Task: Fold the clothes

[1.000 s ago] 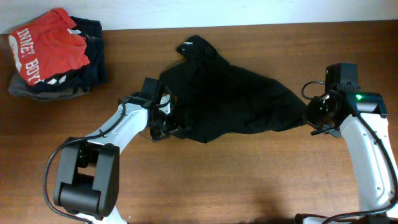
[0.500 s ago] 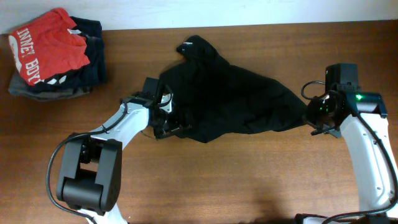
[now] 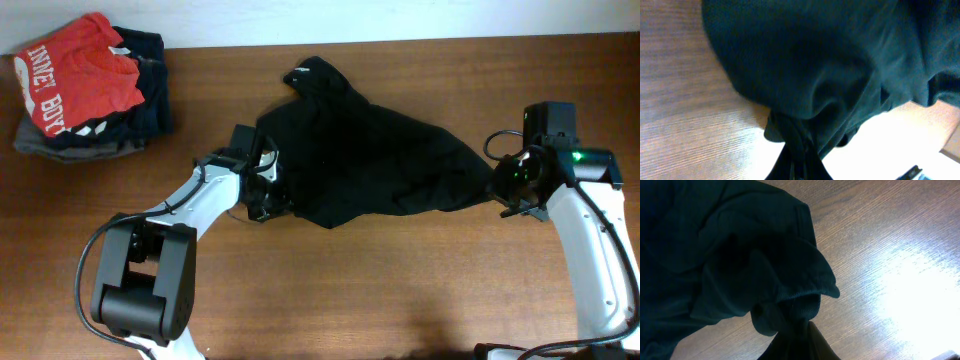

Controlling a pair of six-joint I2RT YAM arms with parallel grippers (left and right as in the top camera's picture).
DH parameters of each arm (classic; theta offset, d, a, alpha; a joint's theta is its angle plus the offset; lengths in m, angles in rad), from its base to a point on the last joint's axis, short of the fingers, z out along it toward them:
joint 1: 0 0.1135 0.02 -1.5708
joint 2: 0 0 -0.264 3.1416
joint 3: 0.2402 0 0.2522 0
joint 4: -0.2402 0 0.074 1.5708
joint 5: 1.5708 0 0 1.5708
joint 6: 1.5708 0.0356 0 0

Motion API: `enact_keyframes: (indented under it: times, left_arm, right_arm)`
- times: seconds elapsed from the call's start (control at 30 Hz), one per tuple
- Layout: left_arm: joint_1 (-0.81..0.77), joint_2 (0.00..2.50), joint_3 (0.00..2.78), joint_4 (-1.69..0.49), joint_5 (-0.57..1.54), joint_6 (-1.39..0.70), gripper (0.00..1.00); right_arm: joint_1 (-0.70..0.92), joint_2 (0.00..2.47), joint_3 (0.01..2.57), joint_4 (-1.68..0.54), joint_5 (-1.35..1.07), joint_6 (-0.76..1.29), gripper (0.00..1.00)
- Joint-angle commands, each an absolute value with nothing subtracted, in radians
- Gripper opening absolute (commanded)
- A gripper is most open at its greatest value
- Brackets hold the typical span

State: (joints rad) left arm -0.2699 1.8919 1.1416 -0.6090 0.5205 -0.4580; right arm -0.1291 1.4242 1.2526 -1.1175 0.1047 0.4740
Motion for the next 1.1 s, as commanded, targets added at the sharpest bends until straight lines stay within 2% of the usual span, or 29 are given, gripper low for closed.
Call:
enact_keyframes:
  times: [0.0,0.07,0.1,0.13,0.47,0.7,0.97,1.0,1.03,1.07]
  left_arm:
    - [-0.272,1.903,1.173,-0.654,0.534,-0.416,0.01]
    - [-0.272,1.900,1.194,-0.701,0.528,-0.397,0.01]
    - [-0.272,1.894,1.208,-0.731,0.523,-0.387,0.01]
    - [-0.272,1.886,1.221,-0.761,0.506,-0.387,0.01]
    - [-0.272,1.623,1.323,-1.066,0.115,-0.426,0.01]
    - [-0.271,1.459,1.323,-1.150,0.096,-0.434,0.01]
    - [-0.271,1.413,1.323,-1.322,0.081,-0.434,0.01]
    - [-0.271,1.411,1.323,-1.338,0.072,-0.434,0.01]
    - [-0.271,1.411,1.323,-1.349,0.058,-0.434,0.01]
    - [-0.271,1.411,1.323,-1.354,0.047,-0.433,0.01]
  right_arm:
    - [-0.125,1.420,1.250,-1.118,0.109,0.475,0.11]
    - [-0.125,1.420,1.250,-1.118,0.109,0.475,0.10]
    - [-0.125,1.420,1.250,-1.118,0.109,0.475,0.05]
    - [-0.125,1.420,1.250,-1.118,0.109,0.476,0.04]
    - [-0.125,1.332,1.251,-1.157,0.109,0.480,0.04]
    - [-0.125,1.308,1.251,-1.322,0.109,0.513,0.04]
    - [-0.125,1.307,1.251,-1.478,0.110,0.513,0.04]
    - [-0.125,1.307,1.251,-1.485,0.110,0.511,0.09]
    - [-0.125,1.307,1.251,-1.486,0.110,0.501,0.22]
    - [-0.125,1.308,1.251,-1.486,0.110,0.485,0.74]
